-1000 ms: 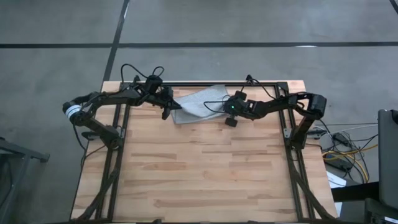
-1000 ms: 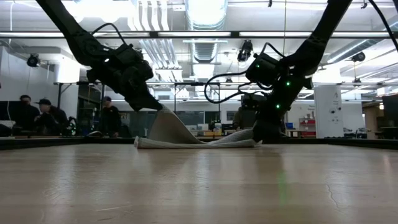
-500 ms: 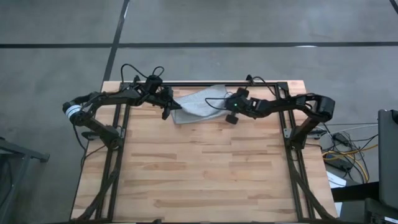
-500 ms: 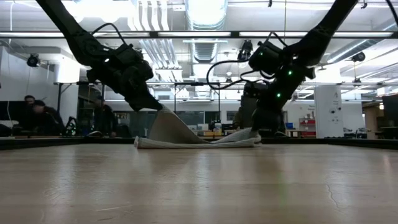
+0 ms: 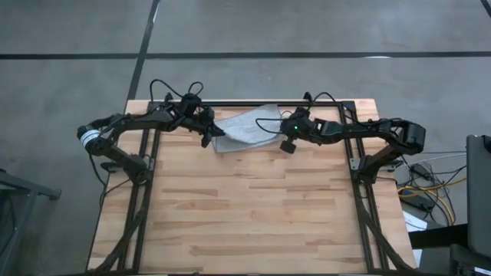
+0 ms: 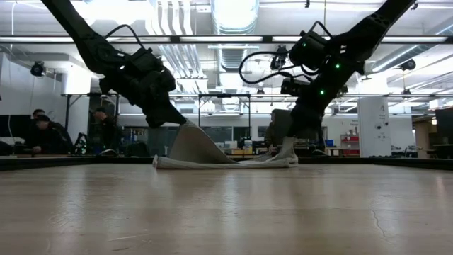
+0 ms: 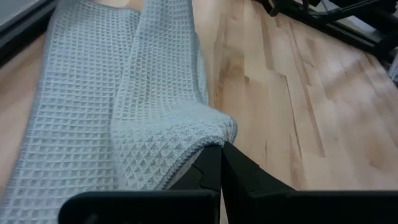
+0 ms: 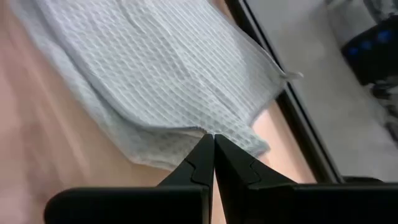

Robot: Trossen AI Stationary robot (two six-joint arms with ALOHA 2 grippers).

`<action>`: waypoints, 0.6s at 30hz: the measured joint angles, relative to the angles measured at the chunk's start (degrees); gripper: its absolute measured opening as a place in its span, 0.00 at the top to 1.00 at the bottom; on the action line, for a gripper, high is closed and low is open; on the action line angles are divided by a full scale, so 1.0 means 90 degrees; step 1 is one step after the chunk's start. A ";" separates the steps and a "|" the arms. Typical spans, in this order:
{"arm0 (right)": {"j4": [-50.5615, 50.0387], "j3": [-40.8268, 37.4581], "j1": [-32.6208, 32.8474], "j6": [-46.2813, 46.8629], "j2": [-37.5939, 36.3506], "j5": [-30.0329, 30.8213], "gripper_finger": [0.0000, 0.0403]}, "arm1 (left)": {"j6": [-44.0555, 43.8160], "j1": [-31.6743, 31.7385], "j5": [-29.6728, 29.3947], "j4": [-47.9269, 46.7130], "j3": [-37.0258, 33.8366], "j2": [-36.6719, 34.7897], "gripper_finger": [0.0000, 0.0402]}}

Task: Roll towel
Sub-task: Fold the gray towel

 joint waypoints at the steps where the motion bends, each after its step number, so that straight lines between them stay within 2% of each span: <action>1: 0.0005 0.0002 0.0013 0.0050 -0.0005 -0.0102 0.98 | -0.0048 -0.0052 -0.0005 0.0001 0.0000 -0.0001 1.00; 10: -0.0010 0.0002 0.0367 0.0113 0.0071 -0.0266 0.98 | -0.0445 -0.0985 -0.0364 -0.0003 0.0000 -0.0013 1.00; 18: -0.0016 0.0002 0.0768 0.0119 0.0065 -0.0267 0.98 | -0.1284 -0.1852 -0.0845 -0.0023 0.0000 -0.0091 1.00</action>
